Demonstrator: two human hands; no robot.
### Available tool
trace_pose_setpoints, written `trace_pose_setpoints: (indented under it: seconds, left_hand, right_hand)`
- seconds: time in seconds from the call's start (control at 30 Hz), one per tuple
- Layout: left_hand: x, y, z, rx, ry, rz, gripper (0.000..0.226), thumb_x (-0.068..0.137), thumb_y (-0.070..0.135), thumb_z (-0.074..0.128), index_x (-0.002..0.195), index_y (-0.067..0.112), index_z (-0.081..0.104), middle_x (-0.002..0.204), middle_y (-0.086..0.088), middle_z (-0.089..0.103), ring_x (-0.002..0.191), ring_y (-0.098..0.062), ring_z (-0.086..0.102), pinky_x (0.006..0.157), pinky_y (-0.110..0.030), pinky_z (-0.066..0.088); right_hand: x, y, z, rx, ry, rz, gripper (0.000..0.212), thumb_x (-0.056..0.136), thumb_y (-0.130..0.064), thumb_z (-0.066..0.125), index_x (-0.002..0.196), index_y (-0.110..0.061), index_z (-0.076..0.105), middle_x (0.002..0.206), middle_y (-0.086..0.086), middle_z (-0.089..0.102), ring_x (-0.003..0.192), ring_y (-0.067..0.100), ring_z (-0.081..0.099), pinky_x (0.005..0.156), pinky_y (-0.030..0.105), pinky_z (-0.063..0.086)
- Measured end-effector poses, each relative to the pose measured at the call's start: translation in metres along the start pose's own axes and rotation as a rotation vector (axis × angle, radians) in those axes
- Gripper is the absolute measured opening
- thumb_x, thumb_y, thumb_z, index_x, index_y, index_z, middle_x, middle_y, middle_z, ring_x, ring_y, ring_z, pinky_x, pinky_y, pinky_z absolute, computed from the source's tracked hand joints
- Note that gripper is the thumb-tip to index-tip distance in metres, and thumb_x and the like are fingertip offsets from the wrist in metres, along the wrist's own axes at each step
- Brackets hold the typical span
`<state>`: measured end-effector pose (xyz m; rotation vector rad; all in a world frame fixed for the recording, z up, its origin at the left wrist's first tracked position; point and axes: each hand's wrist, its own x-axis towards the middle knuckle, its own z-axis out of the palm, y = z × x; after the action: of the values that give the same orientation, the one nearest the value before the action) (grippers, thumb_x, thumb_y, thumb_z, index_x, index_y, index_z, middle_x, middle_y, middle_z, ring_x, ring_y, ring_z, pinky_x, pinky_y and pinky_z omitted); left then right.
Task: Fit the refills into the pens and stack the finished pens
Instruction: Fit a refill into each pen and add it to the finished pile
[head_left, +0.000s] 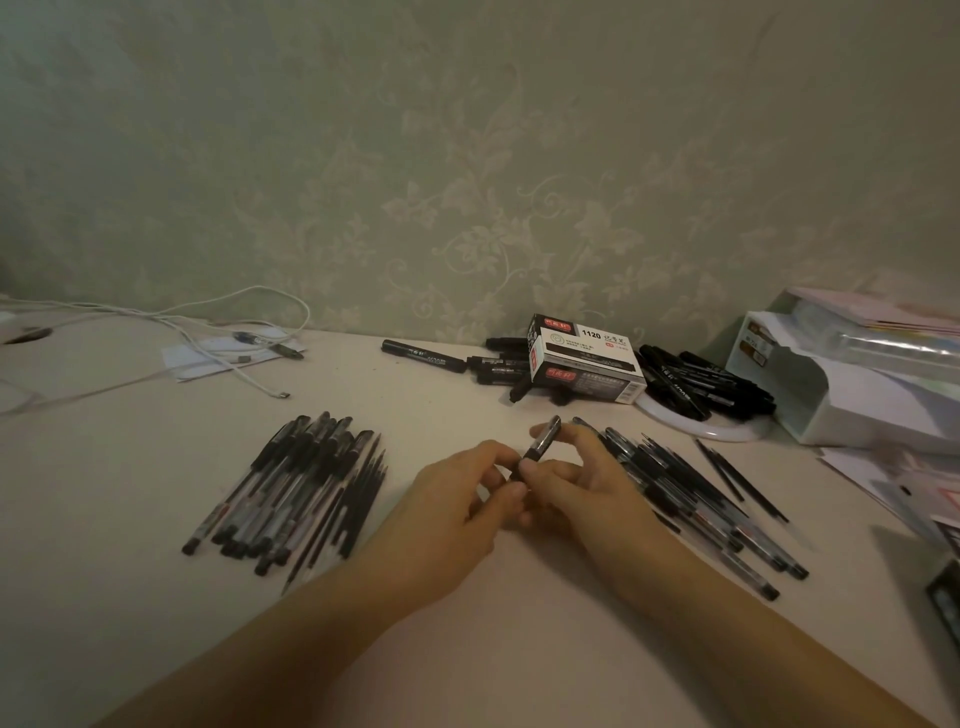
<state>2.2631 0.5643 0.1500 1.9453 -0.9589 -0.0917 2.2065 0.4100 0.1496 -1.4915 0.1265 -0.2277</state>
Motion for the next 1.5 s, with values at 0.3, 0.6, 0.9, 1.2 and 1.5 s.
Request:
trace_pose_setpoints:
  seconds: [0.3, 0.6, 0.9, 1.2, 1.5]
  left_hand:
    - [0.002, -0.002, 0.0, 0.126, -0.014, 0.035, 0.02, 0.099, 0.026, 0.047, 0.116, 0.031, 0.055, 0.085, 0.011, 0.06, 0.057, 0.005, 0.052, 0.051, -0.008, 0.036]
    - [0.0, -0.005, -0.002, 0.177, -0.037, 0.038, 0.011, 0.097, 0.019, 0.042, 0.097, 0.025, 0.052, 0.07, 0.01, 0.049, 0.062, 0.0, 0.047, 0.054, -0.014, 0.037]
    - [0.002, -0.01, -0.004, 0.268, -0.045, 0.073, 0.02, 0.099, 0.042, 0.041, 0.087, 0.03, 0.052, 0.064, 0.009, 0.051, 0.058, -0.006, 0.046, 0.054, -0.025, 0.034]
    - [0.002, -0.011, -0.002, 0.278, -0.045, 0.064, 0.021, 0.098, 0.042, 0.04, 0.082, 0.031, 0.047, 0.063, 0.005, 0.052, 0.053, -0.008, 0.045, 0.052, -0.029, 0.039]
    - [0.004, -0.007, -0.01, 0.411, -0.047, 0.093, 0.022, 0.097, 0.05, 0.038, 0.083, 0.035, 0.046, 0.058, 0.01, 0.048, 0.053, -0.006, 0.045, 0.049, -0.024, 0.028]
  right_hand:
    - [-0.001, -0.001, -0.001, -0.077, 0.04, -0.025, 0.024, 0.095, -0.018, 0.063, 0.107, -0.003, 0.05, 0.078, 0.013, 0.074, 0.066, 0.018, 0.069, 0.064, 0.025, 0.057]
    - [-0.002, 0.001, -0.002, -0.206, 0.01, -0.068, 0.013, 0.09, -0.016, 0.07, 0.093, -0.011, 0.059, 0.069, 0.004, 0.07, 0.062, 0.01, 0.061, 0.06, 0.02, 0.049]
    - [-0.002, 0.002, -0.001, -0.255, -0.031, -0.128, 0.016, 0.097, -0.021, 0.06, 0.085, -0.011, 0.066, 0.065, -0.001, 0.066, 0.06, 0.007, 0.059, 0.059, 0.017, 0.048]
    - [-0.001, 0.005, -0.001, -0.278, -0.031, -0.133, 0.013, 0.094, -0.026, 0.064, 0.087, -0.016, 0.069, 0.069, 0.001, 0.067, 0.061, 0.006, 0.059, 0.059, 0.016, 0.048]
    - [-0.001, 0.003, -0.002, -0.249, -0.052, -0.133, 0.02, 0.096, -0.024, 0.061, 0.077, -0.021, 0.065, 0.063, 0.0, 0.065, 0.057, 0.006, 0.057, 0.057, 0.016, 0.045]
